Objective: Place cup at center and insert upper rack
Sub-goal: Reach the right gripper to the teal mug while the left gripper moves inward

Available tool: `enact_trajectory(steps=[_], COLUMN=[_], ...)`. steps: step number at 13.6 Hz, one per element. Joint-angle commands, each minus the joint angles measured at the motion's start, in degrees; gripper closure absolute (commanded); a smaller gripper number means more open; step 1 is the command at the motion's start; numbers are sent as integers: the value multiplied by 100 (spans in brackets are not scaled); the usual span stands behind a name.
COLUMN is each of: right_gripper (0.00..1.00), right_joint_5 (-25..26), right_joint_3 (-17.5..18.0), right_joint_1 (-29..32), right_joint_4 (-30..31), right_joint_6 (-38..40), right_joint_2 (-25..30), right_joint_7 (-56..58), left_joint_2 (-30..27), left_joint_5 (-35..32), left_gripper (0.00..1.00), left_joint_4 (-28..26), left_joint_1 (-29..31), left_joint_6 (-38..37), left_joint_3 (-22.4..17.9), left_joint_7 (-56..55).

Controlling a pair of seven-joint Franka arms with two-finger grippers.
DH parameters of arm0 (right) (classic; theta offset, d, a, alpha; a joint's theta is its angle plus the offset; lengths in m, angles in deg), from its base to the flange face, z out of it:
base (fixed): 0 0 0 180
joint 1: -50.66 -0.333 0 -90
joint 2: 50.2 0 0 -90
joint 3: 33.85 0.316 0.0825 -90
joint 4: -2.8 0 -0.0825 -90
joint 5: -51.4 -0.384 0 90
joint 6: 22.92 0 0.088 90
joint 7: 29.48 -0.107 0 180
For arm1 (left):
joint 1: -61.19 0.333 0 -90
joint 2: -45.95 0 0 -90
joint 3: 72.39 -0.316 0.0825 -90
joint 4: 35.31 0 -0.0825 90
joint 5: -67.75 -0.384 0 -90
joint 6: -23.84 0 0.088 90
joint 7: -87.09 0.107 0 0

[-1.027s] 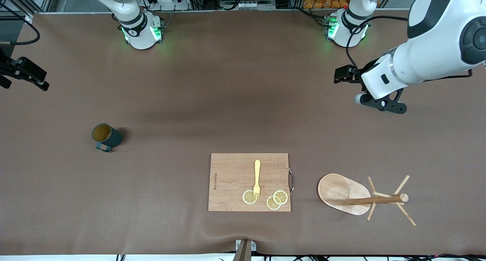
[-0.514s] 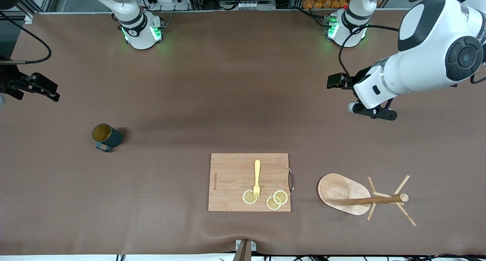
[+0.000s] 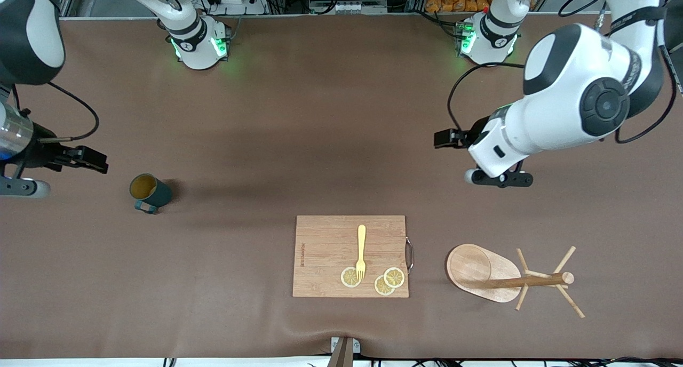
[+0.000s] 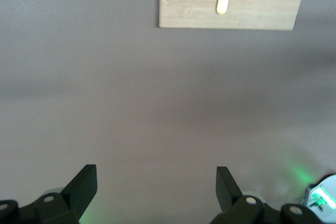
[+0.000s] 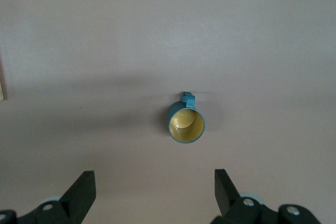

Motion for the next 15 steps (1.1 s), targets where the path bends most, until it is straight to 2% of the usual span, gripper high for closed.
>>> enact_trajectory(steps=[1, 4, 6, 9, 14, 15], right_gripper=[0, 0, 0, 0, 0, 3], right_joint_5=[-48, -109, -345, -417, -408, -408], right_joint_3=[14, -4, 5, -4, -4, -4], right_joint_1=[60, 112, 226, 227, 201, 209], right_joint_4=[26, 762, 1175, 2168, 3233, 3426], right_joint_6=[59, -503, -591, -1573, -2822, -3042], right_joint_2=[-42, 10, 1, 186, 107, 98], right_joint_7=[64, 20, 54, 151, 239, 239], left_joint_2=[177, 300, 441, 573, 757, 784], left_joint_5=[23, 15, 23, 15, 23, 23], left_gripper=[0, 0, 0, 0, 0, 0], left_joint_4=[192, 183, 201, 201, 209, 209], left_joint_1=[-215, -434, -567, -786, -954, -989], left_joint_6=[201, 429, 789, 992, 1475, 1554], left_joint_3=[-11, -20, -20, -46, -64, -47], left_joint_7=[-471, -805, -1400, -1624, -2342, -2718])
